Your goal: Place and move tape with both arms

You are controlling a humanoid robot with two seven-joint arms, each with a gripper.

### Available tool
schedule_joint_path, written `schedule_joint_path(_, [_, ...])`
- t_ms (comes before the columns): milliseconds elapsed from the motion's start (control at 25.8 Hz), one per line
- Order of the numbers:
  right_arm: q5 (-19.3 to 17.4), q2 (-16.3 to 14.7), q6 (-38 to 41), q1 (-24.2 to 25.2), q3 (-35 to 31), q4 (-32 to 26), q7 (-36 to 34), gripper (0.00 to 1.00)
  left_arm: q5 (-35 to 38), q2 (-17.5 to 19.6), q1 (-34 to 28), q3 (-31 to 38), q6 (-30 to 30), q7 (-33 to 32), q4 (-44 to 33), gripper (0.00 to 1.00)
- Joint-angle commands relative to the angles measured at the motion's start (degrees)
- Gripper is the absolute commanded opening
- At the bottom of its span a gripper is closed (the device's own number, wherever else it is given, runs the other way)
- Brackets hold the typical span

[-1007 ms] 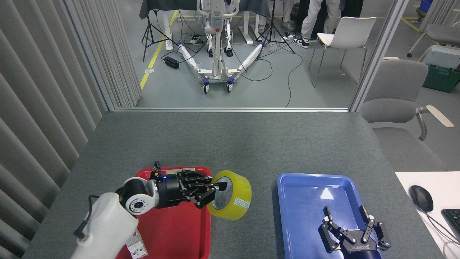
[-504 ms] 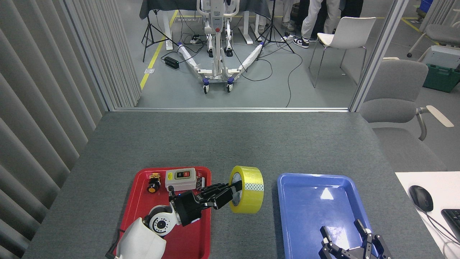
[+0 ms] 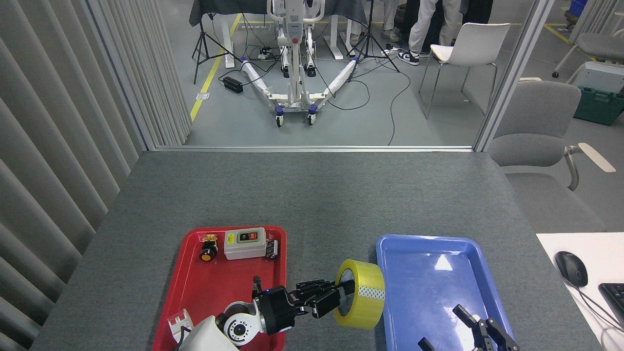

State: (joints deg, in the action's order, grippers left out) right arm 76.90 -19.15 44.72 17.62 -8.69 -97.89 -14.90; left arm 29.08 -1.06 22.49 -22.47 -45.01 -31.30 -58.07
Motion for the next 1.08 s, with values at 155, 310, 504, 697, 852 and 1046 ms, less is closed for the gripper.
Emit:
schedule_joint_path(155, [0.09,-1.24,0.28,-1.01,3.24,0.15,-0.83,1.0,0.02,-1.22,0.27,-4.34,0.01,0.45,-0.47,0.0])
schedule_joint_path(310, [0.35,-0.88,0.28,-1.8,6.15,0.24,-0.74,0.99,0.1,-2.37,0.36,-5.22,0.01,0.37,-0.47,0.0])
schedule_joint_path(504, [0.71,-0.45,0.28,-1.1,9.84,-0.02,-0.66,0.99,0.28,-4.39,2.12,-6.54,0.01,0.19,-0.38,0.0])
schedule_joint_path(697, [0.71,-0.36,0.28,-1.1,11.42,-0.02,-0.48,0.99,0.28,-4.65,2.38,-7.24,0.01,0.1,-0.47,0.0])
schedule_joint_path(852, [0.71,-0.27,0.28,-1.1,11.59,-0.11,-0.48,0.96,0.28,-4.74,2.38,-7.33,0.01,0.1,-0.47,0.0])
schedule_joint_path(1046, [0.71,-0.36,0.28,-1.01,11.51,-0.11,-0.57,0.67,0.54,-4.74,2.47,-8.74,0.01,0.54,-0.47,0.11])
